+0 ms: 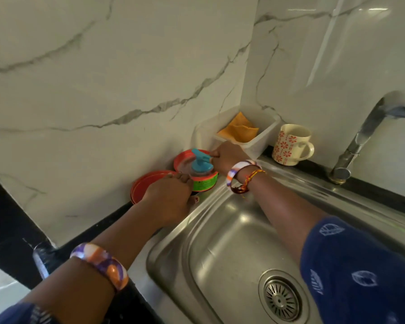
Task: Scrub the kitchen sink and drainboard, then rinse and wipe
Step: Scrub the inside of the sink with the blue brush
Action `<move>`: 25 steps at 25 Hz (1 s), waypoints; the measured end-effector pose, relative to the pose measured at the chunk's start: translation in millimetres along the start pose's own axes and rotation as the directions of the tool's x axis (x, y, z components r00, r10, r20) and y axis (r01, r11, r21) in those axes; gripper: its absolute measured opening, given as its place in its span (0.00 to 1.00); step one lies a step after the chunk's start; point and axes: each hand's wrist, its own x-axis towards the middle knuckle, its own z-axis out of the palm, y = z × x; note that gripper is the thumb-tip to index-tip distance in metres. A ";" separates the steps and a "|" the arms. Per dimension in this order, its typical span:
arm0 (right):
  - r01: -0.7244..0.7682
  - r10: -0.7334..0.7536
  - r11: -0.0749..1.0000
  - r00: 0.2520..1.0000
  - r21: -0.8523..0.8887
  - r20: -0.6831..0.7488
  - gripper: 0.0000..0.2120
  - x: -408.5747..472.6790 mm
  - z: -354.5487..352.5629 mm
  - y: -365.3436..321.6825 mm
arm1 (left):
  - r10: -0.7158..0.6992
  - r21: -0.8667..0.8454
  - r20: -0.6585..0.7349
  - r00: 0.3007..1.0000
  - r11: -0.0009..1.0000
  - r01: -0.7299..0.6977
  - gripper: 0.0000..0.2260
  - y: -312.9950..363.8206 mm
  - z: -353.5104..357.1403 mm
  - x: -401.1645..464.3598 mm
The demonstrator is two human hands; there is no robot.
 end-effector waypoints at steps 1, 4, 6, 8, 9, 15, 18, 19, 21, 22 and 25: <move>-0.021 0.021 1.000 1.000 0.015 -0.017 0.13 3.6 2.0 -2.9 | -0.003 -0.009 -0.003 1.000 1.000 0.003 0.20 -0.4 0.1 0.1; -0.040 0.037 0.995 0.999 0.096 0.033 0.14 7.9 5.7 -9.4 | 0.014 -0.001 0.016 1.000 1.000 -0.014 0.20 0.8 -2.3 -0.9; -0.066 0.046 0.952 0.996 0.299 0.072 0.08 -3.0 -6.4 -7.3 | 0.033 0.007 0.015 0.999 0.999 -0.033 0.22 0.4 -1.3 -3.1; -0.120 0.102 0.777 0.993 0.617 0.065 0.06 -27.4 -27.9 -0.3 | 0.010 -0.014 -0.001 1.000 1.000 -0.010 0.25 -0.7 0.6 -9.7; -0.124 0.126 0.662 0.991 0.739 0.054 0.07 -43.0 -40.9 7.6 | 0.010 -0.043 -0.027 1.000 0.999 -0.011 0.26 2.3 0.3 -15.0; -0.315 0.100 0.793 0.912 0.521 0.398 0.03 -144.4 -52.6 91.3 | 0.230 -0.062 -0.134 0.964 0.969 -0.239 0.21 31.9 30.3 -42.6; -0.143 0.050 0.987 0.686 0.067 0.726 0.09 -204.6 21.5 129.2 | 0.130 -0.192 -0.074 0.989 0.971 -0.142 0.25 33.0 38.6 -37.2; -0.098 0.038 0.995 0.645 0.033 0.763 0.12 -214.4 43.4 132.8 | 0.111 -0.203 -0.024 0.994 0.973 -0.114 0.26 32.5 37.7 -34.0; -0.046 -0.017 0.997 0.705 0.070 0.709 0.13 -205.9 75.3 127.0 | 0.071 -0.178 0.017 0.997 0.982 -0.067 0.27 35.5 36.8 -30.3; -0.009 -0.031 0.998 0.768 0.058 0.640 0.13 -191.1 86.5 117.7 | 0.052 -0.141 0.021 0.998 0.989 -0.049 0.26 38.3 36.5 -27.3; 0.011 0.034 0.994 0.916 -0.109 0.401 0.14 -151.9 109.6 87.3 | -0.027 -0.103 0.053 0.998 0.994 0.033 0.20 48.1 33.0 -20.5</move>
